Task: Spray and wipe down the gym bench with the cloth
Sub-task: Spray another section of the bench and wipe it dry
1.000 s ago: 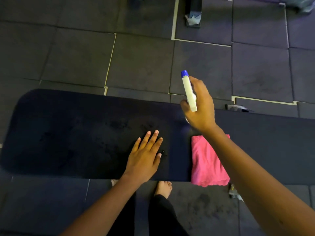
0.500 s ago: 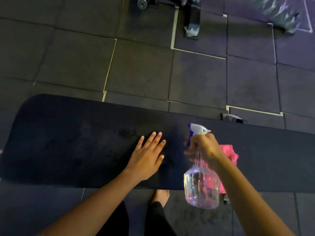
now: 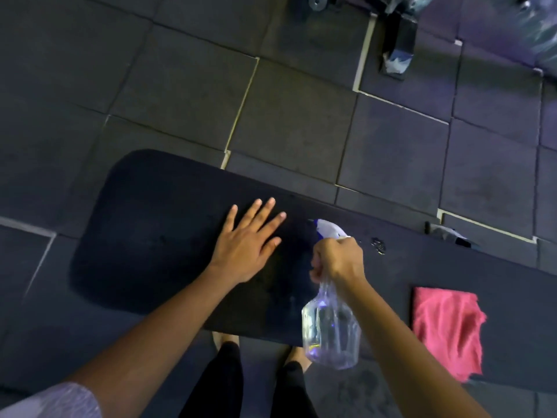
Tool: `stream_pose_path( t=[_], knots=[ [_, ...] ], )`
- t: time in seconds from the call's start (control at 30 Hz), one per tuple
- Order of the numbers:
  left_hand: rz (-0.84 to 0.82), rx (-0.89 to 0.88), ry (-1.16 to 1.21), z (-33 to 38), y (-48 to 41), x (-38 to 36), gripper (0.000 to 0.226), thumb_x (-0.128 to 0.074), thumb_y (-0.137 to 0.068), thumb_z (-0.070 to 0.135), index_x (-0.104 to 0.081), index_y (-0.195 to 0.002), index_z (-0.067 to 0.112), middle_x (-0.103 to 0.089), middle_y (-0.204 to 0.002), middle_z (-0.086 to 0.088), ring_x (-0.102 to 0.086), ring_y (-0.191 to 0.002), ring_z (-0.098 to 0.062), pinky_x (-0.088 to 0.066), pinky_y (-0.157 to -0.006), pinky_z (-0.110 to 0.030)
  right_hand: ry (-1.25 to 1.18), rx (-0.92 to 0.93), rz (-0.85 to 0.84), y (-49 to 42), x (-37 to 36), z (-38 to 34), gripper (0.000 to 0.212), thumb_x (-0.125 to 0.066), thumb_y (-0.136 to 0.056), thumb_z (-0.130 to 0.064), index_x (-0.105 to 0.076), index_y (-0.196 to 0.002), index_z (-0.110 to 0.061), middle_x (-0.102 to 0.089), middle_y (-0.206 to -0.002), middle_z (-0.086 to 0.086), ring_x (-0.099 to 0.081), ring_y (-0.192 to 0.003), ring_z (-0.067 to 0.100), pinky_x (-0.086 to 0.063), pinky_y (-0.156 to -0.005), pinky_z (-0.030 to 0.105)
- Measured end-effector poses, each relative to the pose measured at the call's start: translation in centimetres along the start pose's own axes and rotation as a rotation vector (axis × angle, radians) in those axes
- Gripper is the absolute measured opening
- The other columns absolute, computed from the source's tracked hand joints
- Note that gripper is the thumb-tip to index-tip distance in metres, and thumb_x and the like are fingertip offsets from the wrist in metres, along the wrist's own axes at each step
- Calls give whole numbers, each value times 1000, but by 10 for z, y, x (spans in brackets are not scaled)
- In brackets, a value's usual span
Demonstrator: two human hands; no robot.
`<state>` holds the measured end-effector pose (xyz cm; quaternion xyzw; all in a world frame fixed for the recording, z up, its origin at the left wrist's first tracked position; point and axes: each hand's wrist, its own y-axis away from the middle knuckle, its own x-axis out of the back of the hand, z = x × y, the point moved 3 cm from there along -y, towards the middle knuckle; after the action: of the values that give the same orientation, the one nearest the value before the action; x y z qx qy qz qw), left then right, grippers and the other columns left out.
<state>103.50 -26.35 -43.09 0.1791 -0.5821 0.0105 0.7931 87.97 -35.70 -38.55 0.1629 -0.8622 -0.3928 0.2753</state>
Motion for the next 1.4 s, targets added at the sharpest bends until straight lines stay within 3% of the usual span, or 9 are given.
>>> stream_pose_path(
  t=[0.13, 0.33, 0.5, 0.6, 0.7, 1.03, 1.17, 1.3, 1.4],
  knots=[
    [35, 98, -28, -74, 19, 14, 54, -29, -99, 48, -15, -151, 41, -5, -163, 9, -6, -150, -15, -7, -117, -55, 186, 49, -115, 15, -65, -35, 18, -49, -42, -11, -62, -53, -15, -55, -41, 2, -56, -35, 26, -52, -47, 32],
    [50, 314, -18, -166, 55, 21, 56, -24, -97, 50, -8, -151, 42, -4, -163, 8, -7, -150, -19, -12, -116, -57, 379, 141, -245, 35, -154, -79, 31, -48, -43, -9, -64, -69, -12, -62, -74, 14, -64, -46, 33, -48, -41, 24],
    [110, 432, 38, -195, 94, 20, 56, -29, -100, 46, -15, -152, 32, -10, -163, -1, -11, -149, -25, -17, -116, -53, 737, 249, -359, 54, -205, -73, 48, -50, -69, -13, -65, -115, -11, -62, -81, 6, -65, -52, 24, -50, -41, 26],
    [127, 463, 101, -186, 120, 13, 60, -23, -98, 49, -17, -153, 25, -8, -162, -7, -7, -149, -27, -15, -118, -50, 841, 258, -404, 73, -208, -45, 42, -48, -73, -22, -64, -107, -4, -66, -87, 11, -67, -70, 29, -60, -63, 37],
    [116, 491, 121, -161, 146, 0, 65, -23, -97, 48, -17, -153, 17, -6, -162, -11, -5, -149, -28, -15, -119, -50, 987, 315, -409, 87, -189, -12, 41, -43, -73, -25, -64, -106, -13, -65, -101, 12, -64, -92, 35, -50, -77, 30],
    [36, 185, 107, -57, 138, -21, 59, -31, -98, 42, -25, -151, 17, -14, -161, -11, -13, -149, -27, -21, -119, -49, 818, 269, -95, 74, -76, 22, 50, -47, -69, -20, -67, -114, -24, -58, -71, 5, -54, -69, 33, -50, -69, 35],
    [7, 33, 182, -15, 103, -17, 57, -36, -100, 37, -23, -152, 20, -10, -162, -5, -6, -150, -23, -12, -122, -42, 706, 217, -7, 65, -35, 29, 32, -46, -65, -20, -66, -89, -12, -64, -73, 14, -60, -67, 40, -57, -68, 46],
    [-13, -7, 230, 25, 78, -19, 57, -38, -100, 32, -21, -152, 19, -8, -163, -1, 1, -150, -21, -10, -122, -41, 804, 258, -83, 71, -4, 55, 65, -38, -62, -24, -65, -121, -32, -52, -61, -2, -49, -66, 32, -42, -64, 32],
    [-9, -95, 248, 54, 73, -26, 55, -43, -98, 27, -28, -151, 20, -12, -162, -1, -3, -150, -20, -9, -122, -41, 794, 175, -147, 74, 15, 90, 43, -45, -71, -22, -68, -106, -19, -69, -86, 13, -63, -85, 39, -54, -76, 41]
  ],
)
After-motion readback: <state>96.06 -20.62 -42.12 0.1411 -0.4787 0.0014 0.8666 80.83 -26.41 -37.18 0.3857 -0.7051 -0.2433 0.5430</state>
